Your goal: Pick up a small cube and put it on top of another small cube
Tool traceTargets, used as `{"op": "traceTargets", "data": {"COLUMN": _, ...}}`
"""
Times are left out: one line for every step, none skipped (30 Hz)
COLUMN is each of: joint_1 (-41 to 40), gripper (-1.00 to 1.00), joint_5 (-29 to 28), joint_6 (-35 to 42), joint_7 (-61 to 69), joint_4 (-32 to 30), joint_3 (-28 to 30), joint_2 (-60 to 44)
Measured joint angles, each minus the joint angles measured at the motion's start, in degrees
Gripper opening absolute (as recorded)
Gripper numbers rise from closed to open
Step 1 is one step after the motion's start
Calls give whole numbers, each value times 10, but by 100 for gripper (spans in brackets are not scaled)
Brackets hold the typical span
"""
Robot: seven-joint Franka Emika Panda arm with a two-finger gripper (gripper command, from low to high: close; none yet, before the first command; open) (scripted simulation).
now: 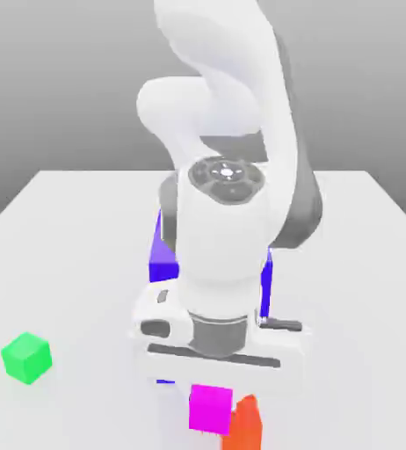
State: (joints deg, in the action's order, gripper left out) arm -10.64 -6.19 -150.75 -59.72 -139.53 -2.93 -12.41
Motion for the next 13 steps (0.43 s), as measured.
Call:
{"op": "traceTargets", "data": {"joint_1": -16, "gripper": -100, "joint_5": 8, "joint_6": -1, "joint_7": 3, "joint_4": -13, "joint_3": 14, "joint_2": 13}}
{"op": "traceTargets", "data": {"joint_1": -33, "gripper": -100, "joint_5": 17, "joint_6": -3, "joint_7": 6, "joint_4": -26, "joint_3": 29, "joint_2": 26}}
{"op": "traceTargets", "data": {"joint_1": -51, "gripper": -100, "joint_5": 26, "joint_6": -4, "joint_7": 9, "joint_4": -40, "joint_3": 44, "joint_2": 39}}
{"op": "traceTargets", "data": {"joint_1": -70, "gripper": -100, "joint_5": 35, "joint_6": -6, "joint_7": 12, "joint_4": -54, "joint_3": 61, "joint_2": 54}}
{"op": "traceTargets", "data": {"joint_1": -93, "gripper": -100, "joint_5": 45, "joint_6": -9, "joint_7": 16, "joint_4": -65, "joint_3": 78, "joint_2": 63}}
{"op": "traceTargets", "data": {"joint_1": -118, "gripper": -100, "joint_5": 57, "joint_6": -17, "joint_7": 23, "joint_4": -73, "joint_3": 96, "joint_2": 65}}
{"op": "traceTargets", "data": {"joint_1": -143, "gripper": -100, "joint_5": 75, "joint_6": -32, "joint_7": 33, "joint_4": -77, "joint_3": 111, "joint_2": 55}}
{"op": "traceTargets", "data": {"joint_1": -160, "gripper": -100, "joint_5": 91, "joint_6": -51, "joint_7": 44, "joint_4": -78, "joint_3": 116, "joint_2": 37}}
{"op": "traceTargets", "data": {"joint_1": -169, "gripper": -100, "joint_5": 104, "joint_6": -70, "joint_7": 53, "joint_4": -78, "joint_3": 117, "joint_2": 18}}
{"op": "traceTargets", "data": {"joint_1": -177, "gripper": 100, "joint_5": 114, "joint_6": -88, "joint_7": 60, "joint_4": -77, "joint_3": 113, "joint_2": -1}}
{"op": "traceTargets", "data": {"joint_1": -177, "gripper": 100, "joint_5": 114, "joint_6": -88, "joint_7": 60, "joint_4": -77, "joint_3": 113, "joint_2": -1}}
{"op": "traceTargets", "data": {"joint_1": -177, "gripper": 100, "joint_5": 114, "joint_6": -88, "joint_7": 60, "joint_4": -77, "joint_3": 113, "joint_2": -1}}
{"op": "traceTargets", "data": {"joint_1": -177, "gripper": 100, "joint_5": 114, "joint_6": -88, "joint_7": 60, "joint_4": -77, "joint_3": 113, "joint_2": -1}}
